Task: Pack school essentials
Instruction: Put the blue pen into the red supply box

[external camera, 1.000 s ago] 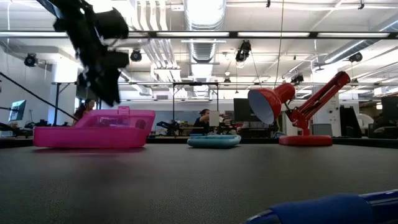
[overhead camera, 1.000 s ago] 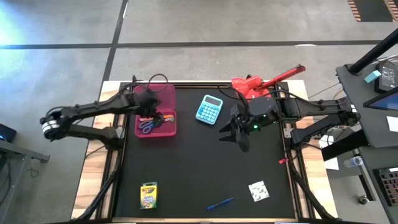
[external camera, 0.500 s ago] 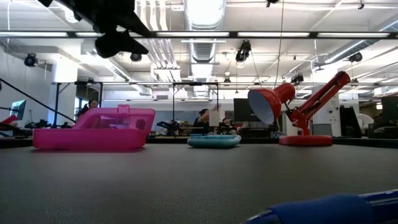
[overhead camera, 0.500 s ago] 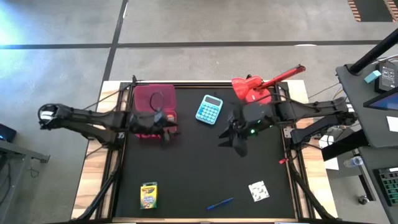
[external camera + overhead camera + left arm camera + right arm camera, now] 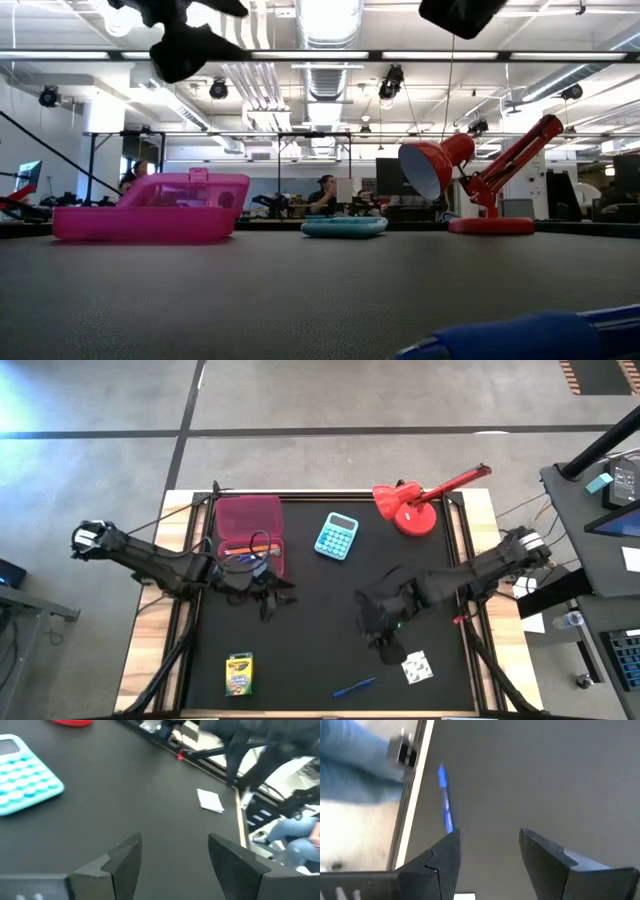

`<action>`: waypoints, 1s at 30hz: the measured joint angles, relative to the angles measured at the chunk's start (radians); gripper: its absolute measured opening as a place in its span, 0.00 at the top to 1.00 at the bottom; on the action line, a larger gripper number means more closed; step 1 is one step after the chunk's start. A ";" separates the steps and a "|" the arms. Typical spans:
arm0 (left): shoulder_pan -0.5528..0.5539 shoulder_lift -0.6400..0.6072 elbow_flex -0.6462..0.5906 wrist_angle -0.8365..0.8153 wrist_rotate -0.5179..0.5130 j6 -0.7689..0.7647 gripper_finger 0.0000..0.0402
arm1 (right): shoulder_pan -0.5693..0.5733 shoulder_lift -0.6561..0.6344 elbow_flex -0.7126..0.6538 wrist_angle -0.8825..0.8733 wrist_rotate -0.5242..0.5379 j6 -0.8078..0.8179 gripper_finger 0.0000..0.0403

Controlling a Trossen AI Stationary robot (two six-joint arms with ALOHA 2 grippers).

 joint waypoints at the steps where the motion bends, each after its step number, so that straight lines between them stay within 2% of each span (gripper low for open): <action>1: -0.009 0.000 0.000 0.019 0.001 0.000 0.48 | 0.018 0.018 0.000 0.001 0.001 -0.015 0.54; 4: -0.042 -0.006 0.000 0.039 0.000 0.001 0.48 | 0.063 0.076 0.000 0.007 0.010 -0.031 0.54; 8: -0.093 -0.029 0.002 0.064 0.001 -0.001 0.48 | 0.106 0.155 0.004 0.058 0.053 0.030 0.55; 14: -0.187 -0.045 0.022 0.134 0.001 0.001 0.48 | 0.168 0.251 0.018 0.143 0.051 0.060 0.60; 22: -0.260 -0.043 0.033 0.166 -0.035 0.001 0.48 | 0.201 0.364 0.063 0.147 0.053 0.105 0.66; 30: -0.293 -0.043 0.029 0.212 -0.082 0.001 0.48 | 0.203 0.456 0.102 0.149 0.054 0.123 0.67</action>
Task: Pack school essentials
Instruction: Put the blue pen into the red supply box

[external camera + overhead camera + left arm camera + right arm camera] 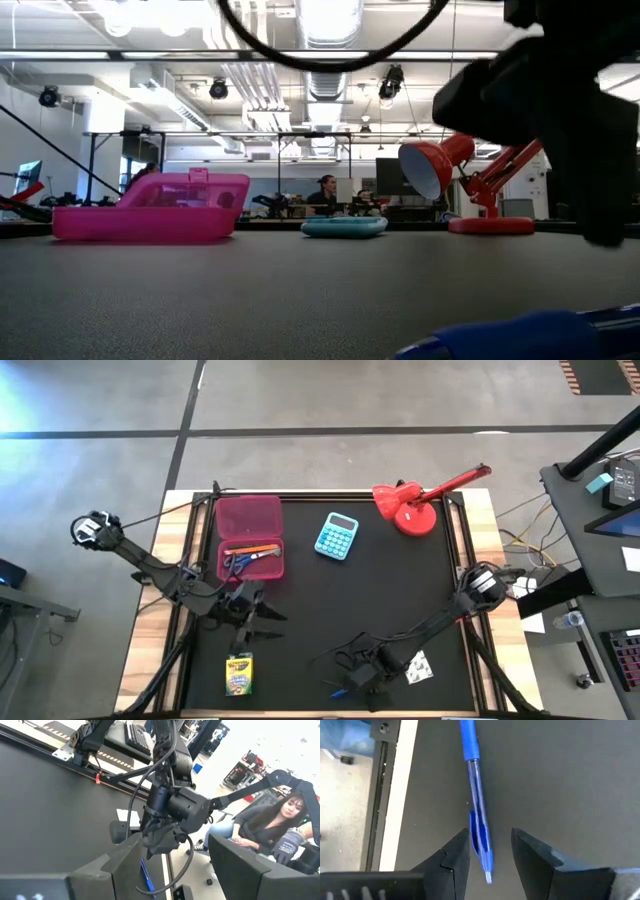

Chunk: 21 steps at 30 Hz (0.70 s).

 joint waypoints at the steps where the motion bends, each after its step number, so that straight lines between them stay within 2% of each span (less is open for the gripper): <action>1: -0.001 0.000 0.000 0.000 0.000 0.000 0.48 | 0.000 0.012 0.006 0.000 0.000 -0.006 0.67; 10: 0.001 0.000 -0.003 0.018 -0.001 0.000 0.48 | 0.006 0.096 0.051 0.000 0.001 -0.010 0.67; 15: 0.001 0.004 -0.005 0.020 -0.011 -0.003 0.48 | 0.010 0.107 0.061 -0.019 0.066 -0.007 0.68; 21: 0.002 0.034 -0.008 0.019 -0.011 -0.139 0.48 | 0.009 0.105 0.059 -0.044 0.125 -0.014 0.76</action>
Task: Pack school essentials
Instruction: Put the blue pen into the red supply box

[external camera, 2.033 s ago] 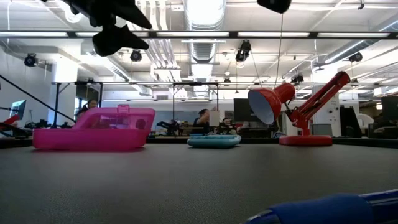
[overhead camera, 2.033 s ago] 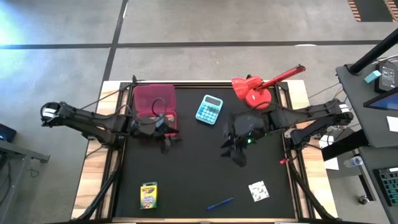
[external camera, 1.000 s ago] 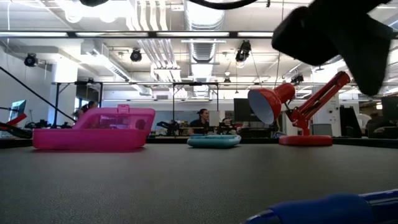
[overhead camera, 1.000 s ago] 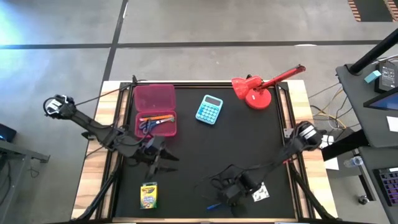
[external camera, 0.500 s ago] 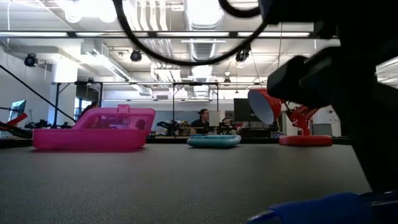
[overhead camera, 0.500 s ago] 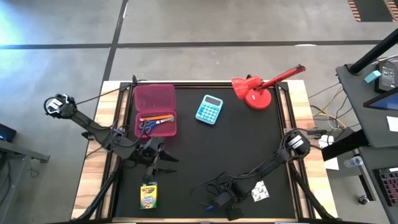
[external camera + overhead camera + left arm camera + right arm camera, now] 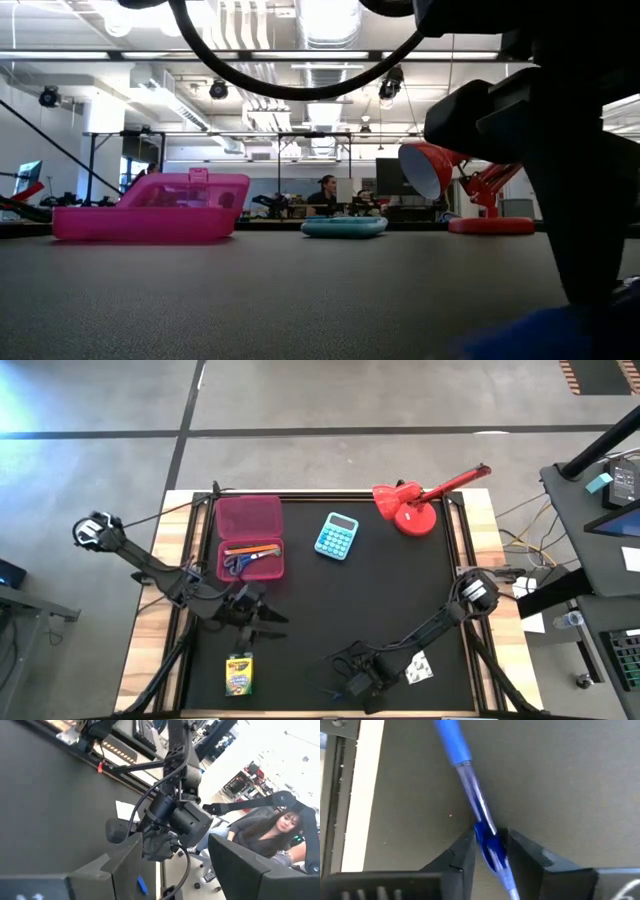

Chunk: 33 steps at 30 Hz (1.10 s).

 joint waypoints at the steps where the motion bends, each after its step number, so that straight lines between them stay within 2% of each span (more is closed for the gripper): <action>1: 0.000 0.007 -0.001 -0.001 0.000 -0.015 0.48 | 0.000 0.001 0.000 -0.001 0.003 -0.002 0.78; 8: 0.000 0.032 -0.001 -0.001 0.006 -0.019 0.48 | -0.002 0.000 -0.001 -0.007 0.003 0.005 0.93; 14: 0.001 0.015 -0.001 -0.001 0.008 -0.010 0.48 | -0.006 -0.048 -0.008 -0.025 -0.009 0.026 0.95; 19: 0.001 -0.017 0.004 0.000 0.018 0.076 0.48 | -0.022 -0.149 -0.008 -0.028 0.002 0.026 0.95; 27: 0.001 -0.064 0.003 0.000 0.018 0.265 0.48 | -0.096 -0.334 -0.008 -0.063 0.162 -0.006 0.95; 33: 0.009 -0.073 0.008 0.006 -0.076 0.460 0.48 | -0.192 -0.461 -0.007 -0.057 0.307 -0.093 0.95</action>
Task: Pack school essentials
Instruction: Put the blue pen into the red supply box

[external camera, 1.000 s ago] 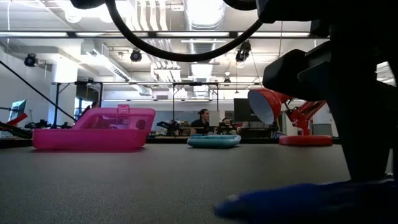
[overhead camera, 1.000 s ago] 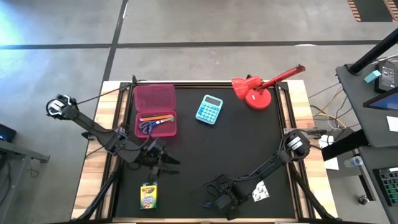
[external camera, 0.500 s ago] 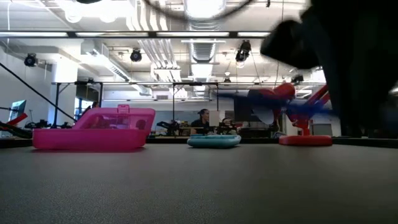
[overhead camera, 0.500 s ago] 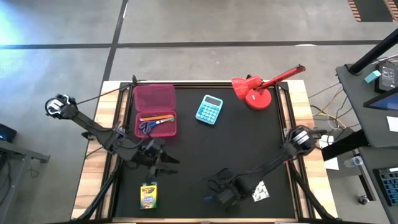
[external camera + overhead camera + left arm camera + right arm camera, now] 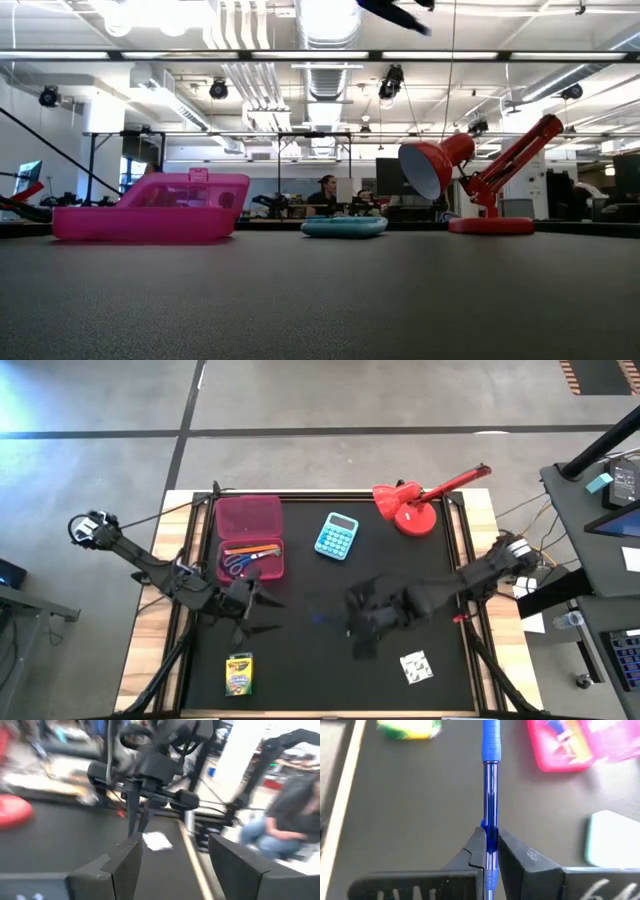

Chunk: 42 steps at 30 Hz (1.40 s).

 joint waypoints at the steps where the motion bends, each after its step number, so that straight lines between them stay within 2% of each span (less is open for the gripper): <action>1: 0.005 -0.003 0.000 0.017 -0.022 0.045 0.48 | -0.021 -0.019 0.000 0.010 0.019 -0.013 0.95; 6: 0.037 -0.018 -0.003 0.174 -0.125 0.313 0.48 | -0.126 -0.093 0.001 0.137 0.053 -0.098 0.95; 10: 0.084 -0.015 -0.001 0.313 -0.224 0.415 0.48 | -0.184 -0.107 0.001 0.310 0.046 -0.216 0.95; 13: 0.134 -0.013 -0.004 0.368 -0.236 0.412 0.48 | -0.215 -0.108 0.001 0.428 0.035 -0.306 0.95; 17: 0.176 0.002 -0.004 0.406 -0.235 0.412 0.48 | -0.257 -0.107 0.001 0.519 0.033 -0.346 0.95; 23: 0.211 0.059 0.000 0.451 -0.230 0.411 0.48 | -0.304 -0.105 0.001 0.616 -0.024 -0.359 0.95; 31: 0.278 0.124 0.002 0.644 -0.229 0.412 0.48 | -0.314 -0.102 0.002 0.648 -0.050 -0.395 0.95; 36: 0.300 0.129 0.004 0.649 -0.200 0.411 0.57 | -0.328 -0.102 0.002 0.658 -0.050 -0.398 0.95; 42: 0.325 0.130 0.004 0.649 -0.190 0.412 0.80 | -0.348 -0.102 0.002 0.657 -0.049 -0.397 0.95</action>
